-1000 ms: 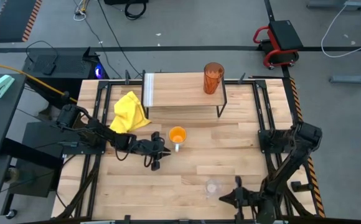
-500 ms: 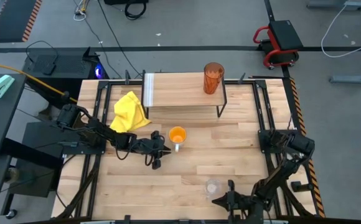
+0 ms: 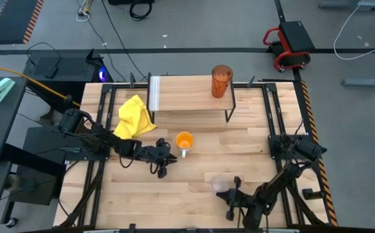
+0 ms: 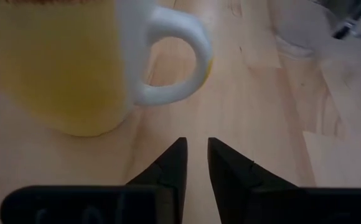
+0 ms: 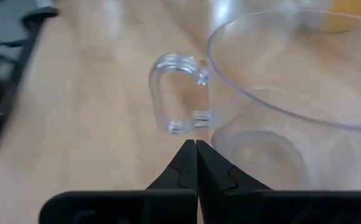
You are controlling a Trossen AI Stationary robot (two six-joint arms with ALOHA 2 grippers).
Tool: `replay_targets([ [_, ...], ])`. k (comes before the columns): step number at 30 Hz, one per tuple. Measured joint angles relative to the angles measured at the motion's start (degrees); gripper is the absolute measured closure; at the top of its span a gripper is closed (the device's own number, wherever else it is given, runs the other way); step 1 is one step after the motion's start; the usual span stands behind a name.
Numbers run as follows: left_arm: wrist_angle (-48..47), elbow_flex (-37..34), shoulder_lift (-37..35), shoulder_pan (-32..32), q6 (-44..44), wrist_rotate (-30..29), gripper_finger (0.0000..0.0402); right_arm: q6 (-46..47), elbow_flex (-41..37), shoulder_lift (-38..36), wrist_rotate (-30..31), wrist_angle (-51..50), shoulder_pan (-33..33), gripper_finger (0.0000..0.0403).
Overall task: Stack small to large cups/mugs on shelf
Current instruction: Move the transparent mug to the center of the table, then put the yellow mug on the shelf
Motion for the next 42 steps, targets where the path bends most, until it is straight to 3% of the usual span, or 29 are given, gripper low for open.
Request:
replay_targets([
  [6, 0.0, 0.0, 0.0, -0.4, 0.0, 0.0, 0.0335, 7.4, 0.0, 0.0, 3.7, -8.3, -1.4, 0.0402],
  [14, 0.0, 0.0, 0.0, -0.4, 0.0, 0.0, 0.0329, 8.0, 0.0, 0.0, 6.8, -9.4, -5.1, 0.0402],
  [25, 0.0, 0.0, 0.0, -0.4, -1.0, 0.0, 0.0337, 15.3, -0.1, -0.1, 6.6, -20.5, -10.2, 0.0402],
  [34, 0.0, 0.0, 0.0, -0.4, -1.2, -4.4, 0.0331, 28.3, -0.1, -0.1, 6.4, -33.9, -10.4, 0.0402],
  [42, 2.2, 0.0, 0.0, -0.4, -0.8, -6.7, 0.0337, 27.5, 1.4, -0.8, 5.0, -33.8, -7.0, 0.0389],
])
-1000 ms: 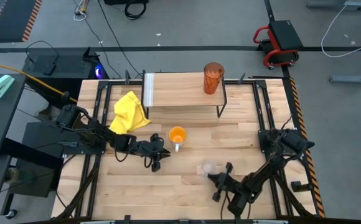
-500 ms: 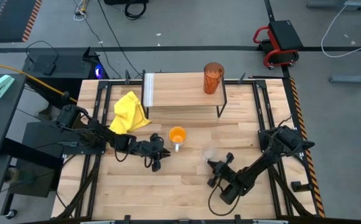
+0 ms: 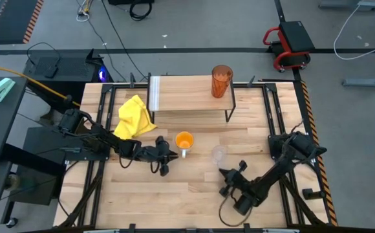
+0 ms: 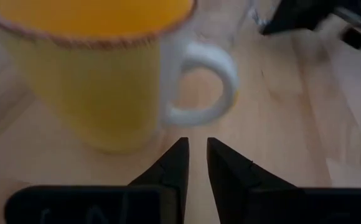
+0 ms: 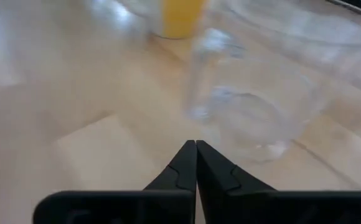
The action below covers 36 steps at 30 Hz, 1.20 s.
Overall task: Stack small to large cups/mugs on shelf
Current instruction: Put the yellow mug on the shelf
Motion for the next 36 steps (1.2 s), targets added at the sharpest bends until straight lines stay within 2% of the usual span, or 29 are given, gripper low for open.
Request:
replay_targets([
  [5, 0.8, 0.0, 0.0, 0.4, 0.0, -1.0, 0.0326, -6.6, 2.5, -2.6, 0.1, 0.0, 4.5, 0.0384],
  [10, 1.4, 0.0, 0.0, 0.4, 0.0, -0.8, 0.0307, -9.4, 2.7, -5.3, 0.2, -0.1, 6.8, 0.0383],
  [15, 3.2, 0.0, 0.0, 0.4, 1.4, 3.3, 0.0286, -10.4, 2.6, -6.2, 0.2, -0.1, 6.7, 0.0383],
  [24, 4.6, 0.0, 0.0, 1.4, 1.8, 3.5, 0.0259, -11.1, 2.5, -6.3, 0.2, -0.1, 5.9, 0.0383],
  [36, 6.6, 0.0, 1.2, 1.9, 1.2, 6.0, 0.0251, -12.2, 2.5, -6.3, 0.7, -0.1, 5.1, 0.0383],
])
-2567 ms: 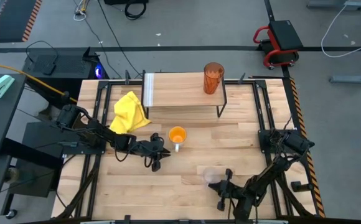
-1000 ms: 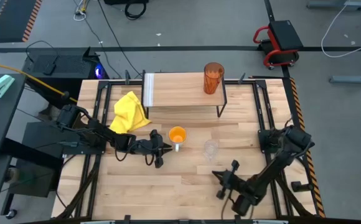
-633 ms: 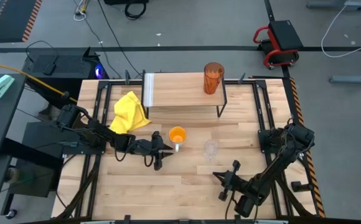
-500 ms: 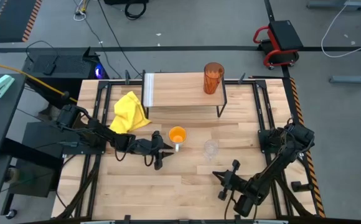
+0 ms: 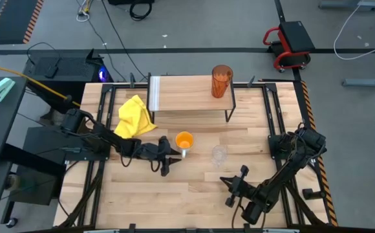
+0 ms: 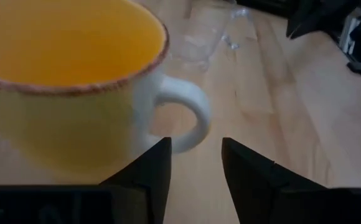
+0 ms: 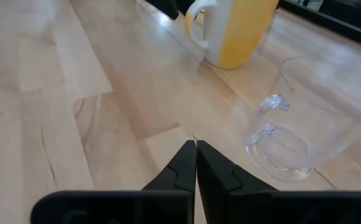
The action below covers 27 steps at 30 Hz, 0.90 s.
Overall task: Stack small to large cups/mugs on shelf
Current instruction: Put the yellow mug on the shelf
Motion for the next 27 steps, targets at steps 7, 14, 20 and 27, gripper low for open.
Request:
replay_targets([
  [7, 11.5, 0.0, 8.3, -1.4, 3.8, -4.1, 0.0251, 0.0, 0.0, 0.0, 1.9, 0.1, 1.3, 0.0383],
  [14, 23.4, 0.0, 14.2, -3.2, 6.9, -8.9, 0.0261, 0.8, 0.0, 0.0, 2.6, 0.0, 2.6, 0.0383],
  [20, 25.4, 1.3, 17.4, -3.2, 6.1, -9.2, 0.0258, 0.8, 0.0, 0.0, 3.1, 0.0, 2.5, 0.0383],
  [27, 26.5, 5.6, 21.9, -3.1, 7.7, -9.3, 0.0263, 0.7, 0.0, 0.0, 3.1, 0.0, 2.3, 0.0383],
])
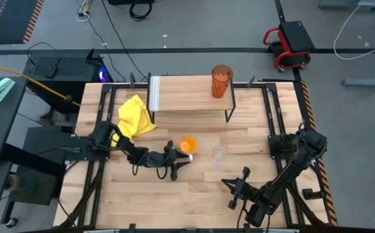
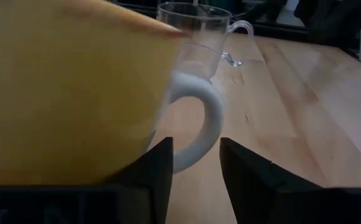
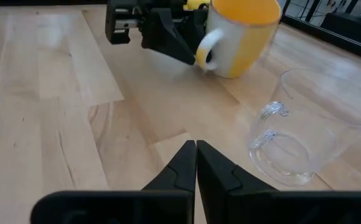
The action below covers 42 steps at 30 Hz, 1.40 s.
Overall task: Stack small to large cups/mugs on shelf
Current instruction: Put the yellow mug on the shelf
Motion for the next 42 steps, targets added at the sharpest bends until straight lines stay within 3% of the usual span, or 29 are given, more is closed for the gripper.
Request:
replay_targets([
  [17, 1.6, 1.0, 0.6, -0.4, -0.4, -4.3, 0.0262, -1.1, 0.0, 0.0, 0.9, 0.1, -0.3, 0.0383],
  [26, 4.7, 1.0, 0.6, -3.8, 1.5, -14.0, 0.0265, -1.1, 0.0, 0.0, 0.9, 0.1, -0.3, 0.0383],
  [42, 1.5, 4.7, 0.6, -2.1, 1.0, -14.1, 0.0267, -1.1, 0.0, 0.0, 0.9, 0.0, -0.4, 0.0383],
])
